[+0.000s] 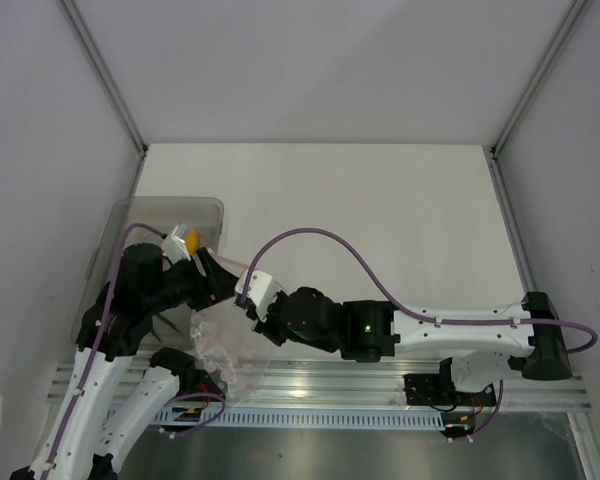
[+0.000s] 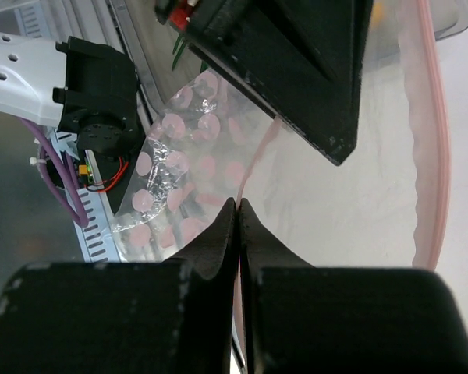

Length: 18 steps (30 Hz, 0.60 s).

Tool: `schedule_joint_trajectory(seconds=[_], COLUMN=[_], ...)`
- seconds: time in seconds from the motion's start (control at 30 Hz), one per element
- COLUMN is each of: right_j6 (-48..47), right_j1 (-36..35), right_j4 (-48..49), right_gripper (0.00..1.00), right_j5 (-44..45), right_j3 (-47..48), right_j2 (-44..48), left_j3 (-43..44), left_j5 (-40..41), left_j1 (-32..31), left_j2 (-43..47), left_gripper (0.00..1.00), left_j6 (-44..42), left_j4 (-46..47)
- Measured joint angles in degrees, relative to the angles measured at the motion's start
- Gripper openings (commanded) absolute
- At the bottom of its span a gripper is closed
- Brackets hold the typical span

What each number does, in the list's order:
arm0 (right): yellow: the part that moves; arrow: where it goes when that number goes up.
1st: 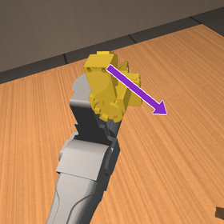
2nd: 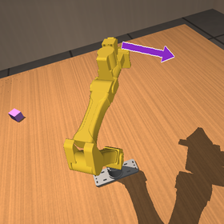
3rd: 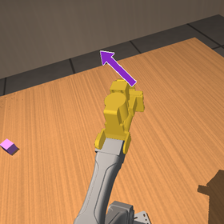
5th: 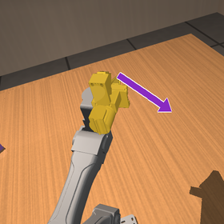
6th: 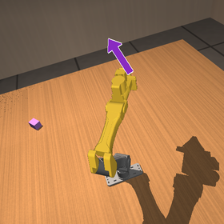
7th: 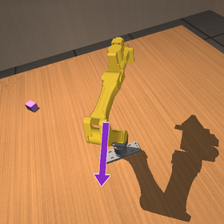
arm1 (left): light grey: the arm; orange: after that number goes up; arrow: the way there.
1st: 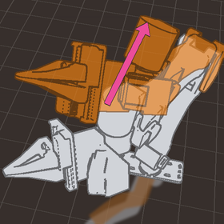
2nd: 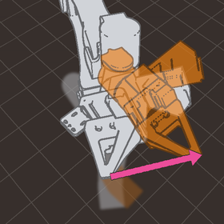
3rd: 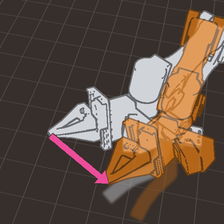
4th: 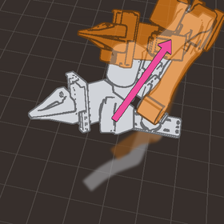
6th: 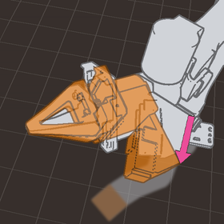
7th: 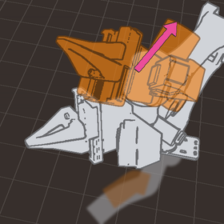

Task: Place the food in the zip-top bag and seal the zipper
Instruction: Open the zipper of the food storage bag at the center of the board.

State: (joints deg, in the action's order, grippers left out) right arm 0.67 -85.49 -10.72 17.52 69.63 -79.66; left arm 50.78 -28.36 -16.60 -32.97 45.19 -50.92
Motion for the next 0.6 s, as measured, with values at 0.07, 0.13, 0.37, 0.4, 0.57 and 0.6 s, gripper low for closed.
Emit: schedule_joint_trajectory(seconds=[0.07,0.13,0.37,0.4,0.57,0.6], right_j6=[-0.4,-0.5,1.2,2.1,5.9,6.7], right_j1=[-0.8,-1.3,-1.6,-1.6,-1.6,-1.6], right_j4=[-0.2,-0.7,-3.2,-3.9,-8.3,-9.7], right_gripper=[0.00,0.00,0.35,0.39,0.74,0.81], right_j5=[0.8,1.6,3.7,4.2,5.9,6.4], right_j3=[0.7,1.2,1.5,1.6,2.3,2.7], right_j2=[-0.8,-1.3,-1.5,-1.5,-0.5,0.0], left_j3=[-0.5,-0.7,-1.1,-1.3,-1.7,-1.7], left_j5=[-0.4,-0.5,-0.8,-0.8,-0.8,-0.8], left_j1=[0.0,0.0,-0.1,-0.1,-0.1,-0.1], left_j2=[0.1,0.2,2.8,3.2,4.2,4.3], left_gripper=[0.56,0.47,0.01,0.00,0.01,0.00], left_j6=[-0.1,-0.2,-1.1,-1.2,-2.3,-2.7], left_j4=[0.3,0.3,0.8,0.9,0.7,0.7])
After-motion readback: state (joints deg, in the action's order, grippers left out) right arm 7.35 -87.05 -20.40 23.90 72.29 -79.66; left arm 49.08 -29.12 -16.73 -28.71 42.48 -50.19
